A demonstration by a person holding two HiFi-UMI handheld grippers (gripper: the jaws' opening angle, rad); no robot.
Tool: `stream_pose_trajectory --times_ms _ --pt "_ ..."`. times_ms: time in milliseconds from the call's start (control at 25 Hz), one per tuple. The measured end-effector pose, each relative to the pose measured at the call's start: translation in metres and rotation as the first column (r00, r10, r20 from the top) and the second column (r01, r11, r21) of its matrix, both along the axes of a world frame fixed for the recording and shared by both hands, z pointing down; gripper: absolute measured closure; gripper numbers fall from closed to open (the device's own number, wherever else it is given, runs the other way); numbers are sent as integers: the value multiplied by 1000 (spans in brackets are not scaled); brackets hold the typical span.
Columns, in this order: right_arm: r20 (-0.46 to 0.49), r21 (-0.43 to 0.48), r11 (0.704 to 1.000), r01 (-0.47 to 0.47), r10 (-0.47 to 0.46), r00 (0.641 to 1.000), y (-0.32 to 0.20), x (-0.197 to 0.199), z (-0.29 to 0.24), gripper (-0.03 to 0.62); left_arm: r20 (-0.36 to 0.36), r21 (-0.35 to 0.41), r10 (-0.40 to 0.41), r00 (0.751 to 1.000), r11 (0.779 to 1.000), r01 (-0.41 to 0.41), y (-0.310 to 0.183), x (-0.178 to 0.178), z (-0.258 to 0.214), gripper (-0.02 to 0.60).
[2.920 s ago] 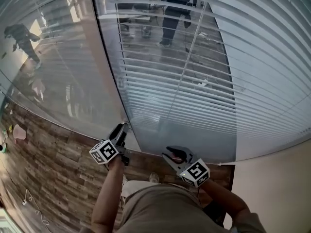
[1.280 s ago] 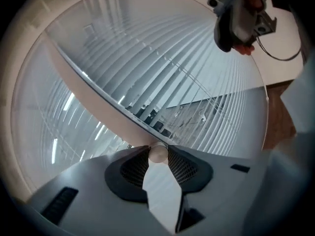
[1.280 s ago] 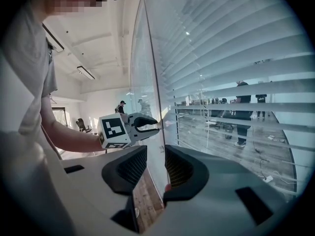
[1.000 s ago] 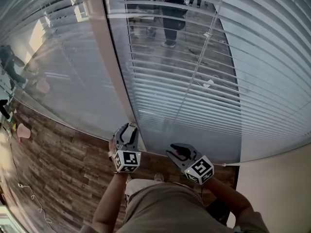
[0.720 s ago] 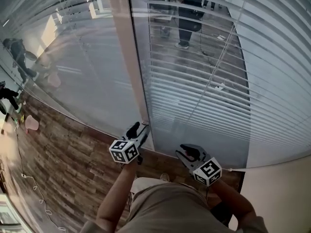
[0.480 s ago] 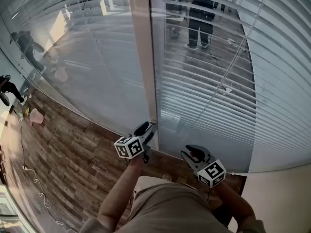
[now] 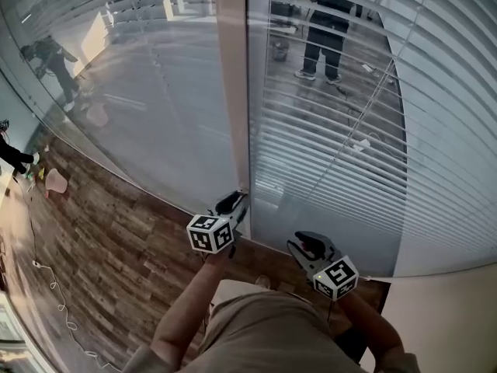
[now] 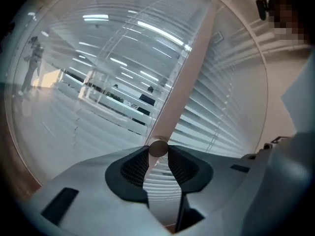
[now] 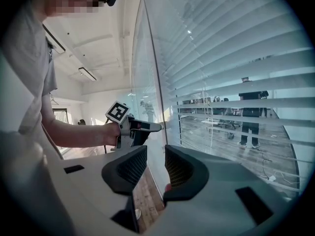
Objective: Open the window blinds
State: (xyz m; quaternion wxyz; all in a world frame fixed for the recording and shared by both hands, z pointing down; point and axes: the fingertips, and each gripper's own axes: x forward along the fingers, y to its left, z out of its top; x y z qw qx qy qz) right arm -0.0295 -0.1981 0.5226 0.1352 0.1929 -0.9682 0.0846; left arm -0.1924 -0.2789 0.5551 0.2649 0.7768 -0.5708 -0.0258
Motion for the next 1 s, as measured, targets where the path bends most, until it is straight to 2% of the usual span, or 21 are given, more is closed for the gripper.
stream_pose_trajectory --times_ms 120,240,320,440,520,640,800,880,1000 --pt "2 3 1000 -4 4 1000 1 1 0 473 143 7 5 990 1000 -6 0 0 0 446" --pt "2 3 1000 -7 7 1000 3 3 0 473 281 15 10 960 1000 -15 1 2 -1 446" --pt "0 3 1000 -9 9 1000 3 4 0 473 379 22 14 925 999 -25 1 3 -1 446" --pt "-2 4 1000 -8 8 1000 4 4 1 473 517 27 17 856 999 -37 2 3 0 446" --pt "-3 3 1000 -9 9 1000 3 5 1 473 599 29 15 801 999 -40 2 3 2 446" --pt "-5 5 1000 -8 9 1000 3 6 1 473 711 39 8 703 998 -51 2 5 3 446" --pt "-3 7 1000 -3 3 1000 2 3 0 473 815 57 -3 580 996 -75 2 5 2 446" --pt "-2 6 1000 -1 1 1000 1 2 0 473 864 63 -10 504 994 -87 2 5 1 446" --pt "-1 6 1000 -1 1 1000 0 2 1 473 928 70 -25 372 992 -108 1 6 1 446"
